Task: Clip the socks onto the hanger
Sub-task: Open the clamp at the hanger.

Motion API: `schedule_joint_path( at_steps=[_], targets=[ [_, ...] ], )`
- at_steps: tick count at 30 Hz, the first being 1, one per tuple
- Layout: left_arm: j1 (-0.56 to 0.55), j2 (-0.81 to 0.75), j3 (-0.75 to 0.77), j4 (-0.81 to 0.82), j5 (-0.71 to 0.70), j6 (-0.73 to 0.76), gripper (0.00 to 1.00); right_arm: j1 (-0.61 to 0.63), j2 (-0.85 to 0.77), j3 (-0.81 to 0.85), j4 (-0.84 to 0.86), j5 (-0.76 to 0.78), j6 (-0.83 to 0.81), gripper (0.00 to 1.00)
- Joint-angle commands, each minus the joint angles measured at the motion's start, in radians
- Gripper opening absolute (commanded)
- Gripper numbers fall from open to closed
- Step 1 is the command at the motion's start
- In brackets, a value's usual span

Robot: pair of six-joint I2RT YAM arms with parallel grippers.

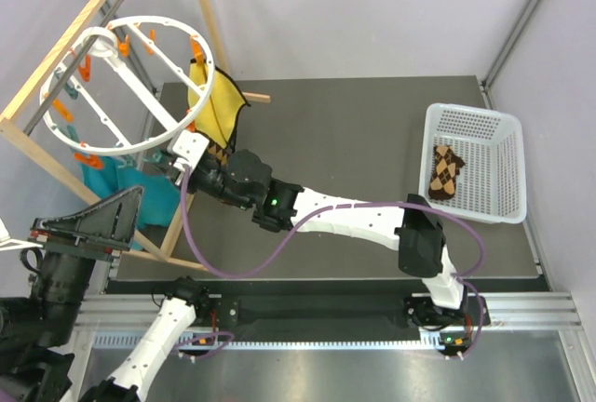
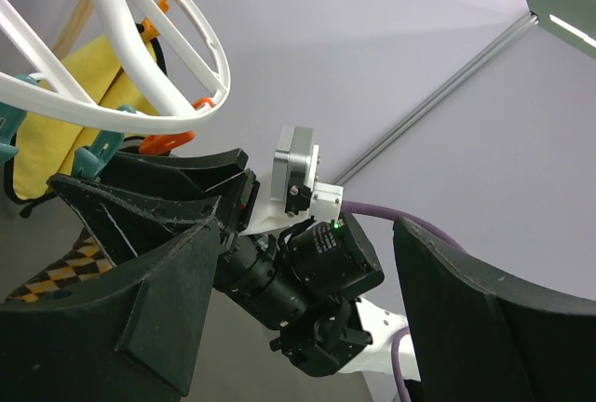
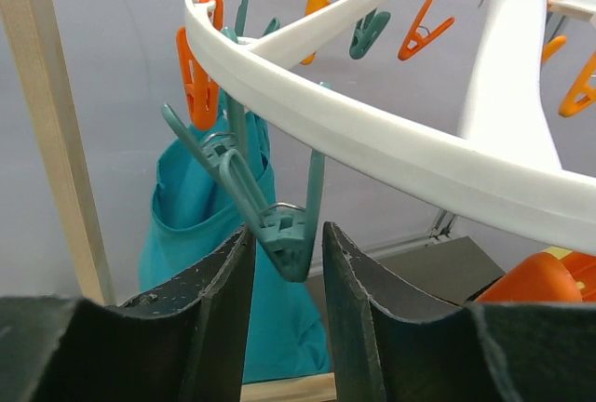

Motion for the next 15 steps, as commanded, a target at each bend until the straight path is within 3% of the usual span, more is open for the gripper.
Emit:
schedule_joint_path(
  at_steps=[1, 6, 7, 10, 15],
  targets=[
    [-0.004, 0.008, -0.003, 0.032, 0.014, -0.005, 0.8, -0.008, 0.008, 0.066, 0.025, -0.004, 0.024, 0.34],
    [-0.004, 0.008, -0.003, 0.028, 0.013, -0.008, 0.79, -0.008, -0.004, 0.059, 0.024, 0.01, 0.064, 0.23],
    [-0.004, 0.007, -0.005, 0.028, 0.014, -0.008, 0.79, -0.008, -0.009, 0.055, 0.024, 0.012, 0.071, 0.14],
    [-0.004, 0.01, -0.011, 0.031, 0.025, -0.011, 0.8, -0.008, -0.047, 0.022, 0.027, 0.003, 0.11, 0.05],
    [-0.004, 0.025, -0.033, 0.034, 0.054, -0.026, 0.8, -0.011, -0.124, 0.0, -0.096, -0.039, 0.211, 0.0]
  ],
)
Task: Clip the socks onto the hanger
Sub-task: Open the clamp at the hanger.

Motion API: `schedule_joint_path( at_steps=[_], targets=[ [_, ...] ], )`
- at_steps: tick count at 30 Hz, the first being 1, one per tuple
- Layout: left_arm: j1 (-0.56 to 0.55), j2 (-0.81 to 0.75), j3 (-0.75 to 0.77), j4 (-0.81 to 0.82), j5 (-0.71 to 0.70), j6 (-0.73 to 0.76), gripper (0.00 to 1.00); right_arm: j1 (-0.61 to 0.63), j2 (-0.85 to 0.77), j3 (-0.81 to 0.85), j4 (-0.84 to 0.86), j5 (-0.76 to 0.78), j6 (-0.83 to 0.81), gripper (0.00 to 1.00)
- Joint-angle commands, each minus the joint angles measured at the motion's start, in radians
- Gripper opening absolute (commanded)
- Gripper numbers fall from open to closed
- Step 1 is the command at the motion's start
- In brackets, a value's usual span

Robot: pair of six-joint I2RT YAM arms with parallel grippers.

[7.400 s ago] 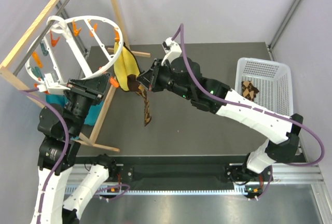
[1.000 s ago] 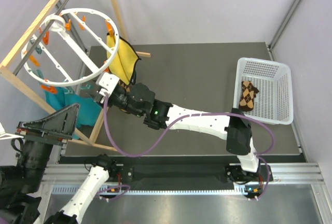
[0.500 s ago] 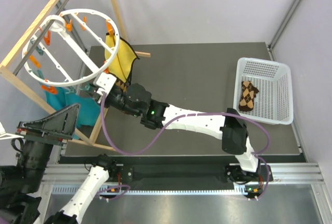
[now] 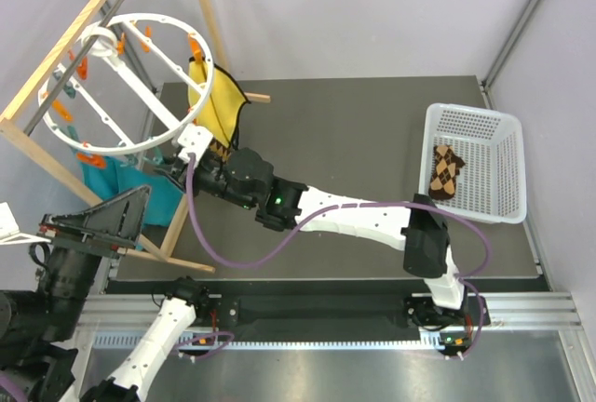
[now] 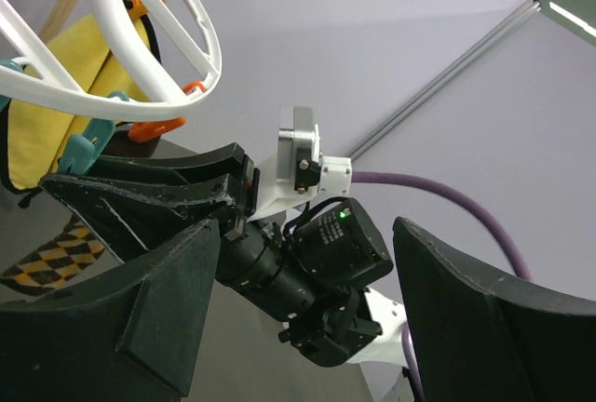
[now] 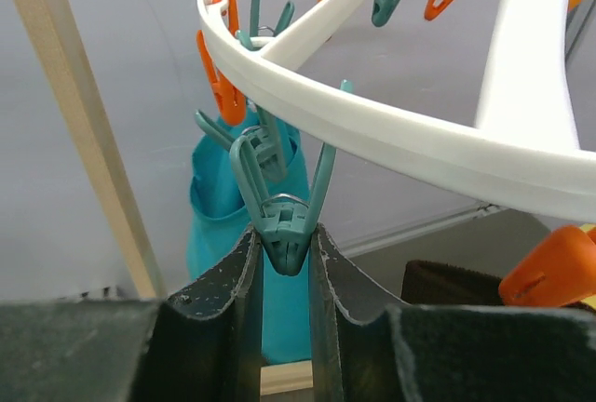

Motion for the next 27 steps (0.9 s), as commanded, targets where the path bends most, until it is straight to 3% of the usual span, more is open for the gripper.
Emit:
schedule_joint_path(
  at_steps=[1, 3, 7, 14, 18, 27],
  targets=[
    [-0.004, 0.03, -0.015, 0.038, 0.036, -0.015, 0.8, -0.016, -0.131, -0.018, -0.064, -0.04, 0.133, 0.0],
    [-0.004, 0.031, -0.027, 0.043, 0.039, -0.024, 0.8, -0.036, -0.174, -0.027, -0.111, -0.065, 0.212, 0.0],
    [-0.004, 0.031, -0.073, 0.079, 0.041, -0.059, 0.79, -0.1, -0.19, 0.045, -0.31, -0.288, 0.362, 0.0],
    [-0.002, 0.039, -0.179, 0.214, 0.113, -0.158, 0.77, -0.22, -0.159, 0.175, -0.498, -0.621, 0.589, 0.0],
    [-0.002, 0.05, -0.246, 0.322, 0.134, -0.196, 0.74, -0.252, -0.171, 0.165, -0.48, -0.781, 0.727, 0.0],
    [-0.002, 0.061, -0.323, 0.385, 0.093, -0.212, 0.69, -0.303, -0.237, 0.076, -0.328, -0.971, 0.988, 0.0]
  ],
)
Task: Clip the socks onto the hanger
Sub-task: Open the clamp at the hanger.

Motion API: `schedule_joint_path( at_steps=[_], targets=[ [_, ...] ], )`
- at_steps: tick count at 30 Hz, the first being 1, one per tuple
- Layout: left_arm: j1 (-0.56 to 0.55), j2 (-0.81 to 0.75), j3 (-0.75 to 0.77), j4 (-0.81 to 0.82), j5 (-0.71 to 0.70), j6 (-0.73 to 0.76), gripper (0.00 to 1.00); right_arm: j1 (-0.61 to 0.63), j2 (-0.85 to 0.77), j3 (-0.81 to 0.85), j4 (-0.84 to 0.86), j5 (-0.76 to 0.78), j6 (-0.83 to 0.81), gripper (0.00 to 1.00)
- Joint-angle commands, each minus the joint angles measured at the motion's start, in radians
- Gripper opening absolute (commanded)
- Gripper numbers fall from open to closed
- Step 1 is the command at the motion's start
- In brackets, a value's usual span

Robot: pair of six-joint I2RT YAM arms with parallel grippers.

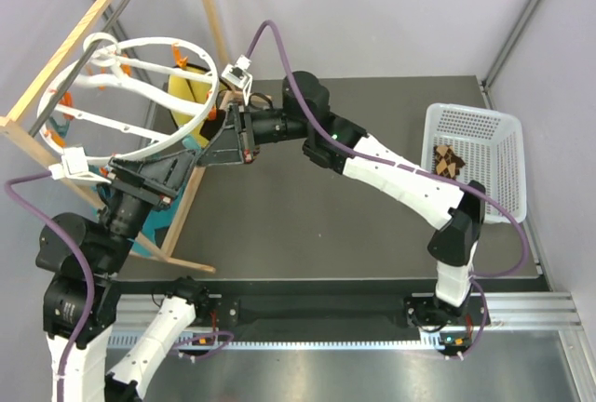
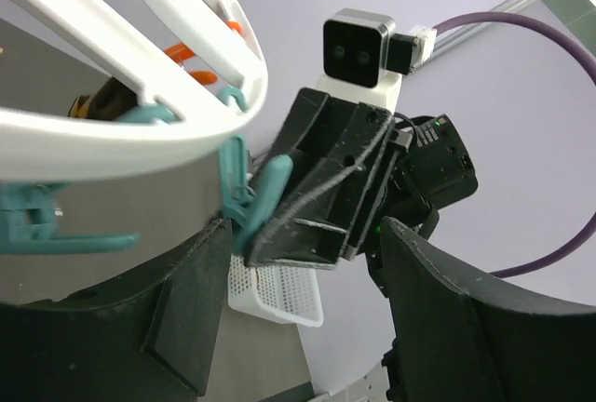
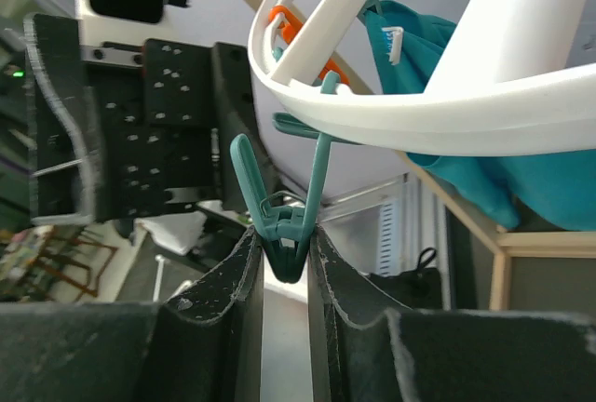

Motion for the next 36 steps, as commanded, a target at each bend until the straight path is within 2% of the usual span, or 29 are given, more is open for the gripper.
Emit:
schedule_joint_path(
  at_steps=[1, 4, 8, 13, 20, 32, 35, 36],
  targets=[
    [-0.002, 0.006, -0.014, 0.103, -0.026, -0.001, 0.69, -0.017, -0.077, -0.02, 0.102, -0.151, 0.166, 0.0],
    [-0.002, -0.014, -0.039, 0.121, -0.055, -0.004, 0.68, -0.018, -0.078, -0.037, 0.151, -0.195, 0.265, 0.0],
    [-0.002, -0.028, -0.083, 0.199, -0.055, -0.028, 0.68, -0.018, -0.082, -0.094, 0.307, -0.231, 0.435, 0.0],
    [-0.002, 0.009, -0.099, 0.236, -0.017, -0.027, 0.68, -0.018, -0.071, -0.094, 0.34, -0.246, 0.496, 0.0],
    [-0.002, 0.015, -0.106, 0.259, -0.019, -0.001, 0.65, -0.016, -0.04, -0.111, 0.507, -0.266, 0.663, 0.0],
    [-0.002, 0.032, -0.134, 0.336, 0.035, -0.018, 0.75, -0.016, 0.003, -0.045, 0.411, -0.265, 0.619, 0.0],
    [-0.002, 0.039, -0.131, 0.342, 0.034, -0.013, 0.67, -0.011, 0.003, -0.045, 0.407, -0.263, 0.617, 0.0],
    [-0.002, 0.041, -0.129, 0.339, 0.034, -0.012, 0.6, -0.011, 0.003, -0.043, 0.41, -0.262, 0.615, 0.0]
  ],
)
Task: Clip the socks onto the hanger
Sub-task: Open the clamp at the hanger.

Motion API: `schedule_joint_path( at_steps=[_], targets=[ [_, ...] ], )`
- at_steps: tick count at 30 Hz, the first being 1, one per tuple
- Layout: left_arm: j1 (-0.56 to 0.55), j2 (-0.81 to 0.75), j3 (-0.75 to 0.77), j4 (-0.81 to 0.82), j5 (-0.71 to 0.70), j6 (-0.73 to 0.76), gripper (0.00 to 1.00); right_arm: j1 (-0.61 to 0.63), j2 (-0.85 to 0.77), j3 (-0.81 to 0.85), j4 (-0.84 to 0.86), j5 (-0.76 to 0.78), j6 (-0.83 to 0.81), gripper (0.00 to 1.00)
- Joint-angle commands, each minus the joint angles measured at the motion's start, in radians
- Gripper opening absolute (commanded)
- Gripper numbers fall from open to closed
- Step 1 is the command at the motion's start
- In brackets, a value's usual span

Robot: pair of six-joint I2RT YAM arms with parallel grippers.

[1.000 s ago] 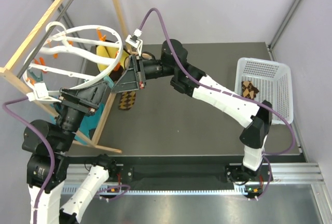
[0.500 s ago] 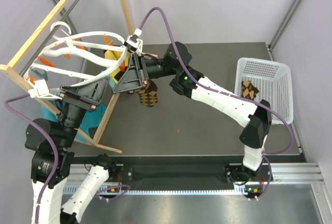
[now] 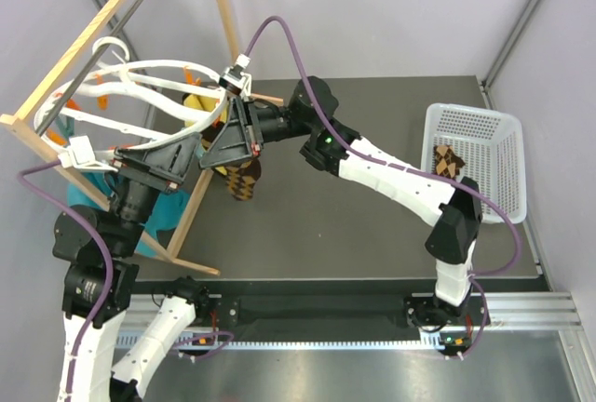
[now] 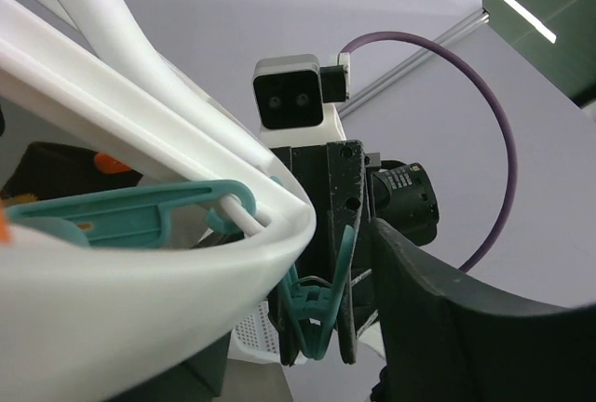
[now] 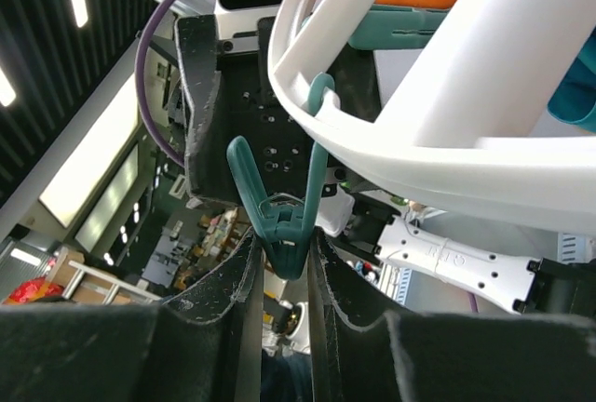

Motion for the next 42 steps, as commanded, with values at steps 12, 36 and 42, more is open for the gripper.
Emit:
schedule_joint_path(
  at_steps=[12, 36, 42],
  targets=[
    [-0.001, 0.034, 0.01, 0.049, -0.004, 0.03, 0.0, 0.001, -0.025, 0.089, -0.229, -0.005, -0.189, 0.55],
    [-0.001, 0.013, 0.057, -0.072, 0.008, 0.13, 0.0, -0.929, -0.728, -0.713, -0.878, 1.273, -0.966, 0.37],
    [-0.001, 0.021, 0.048, -0.072, 0.039, 0.128, 0.0, -1.056, -0.449, -0.705, -0.801, 1.294, -1.034, 0.54]
  ],
)
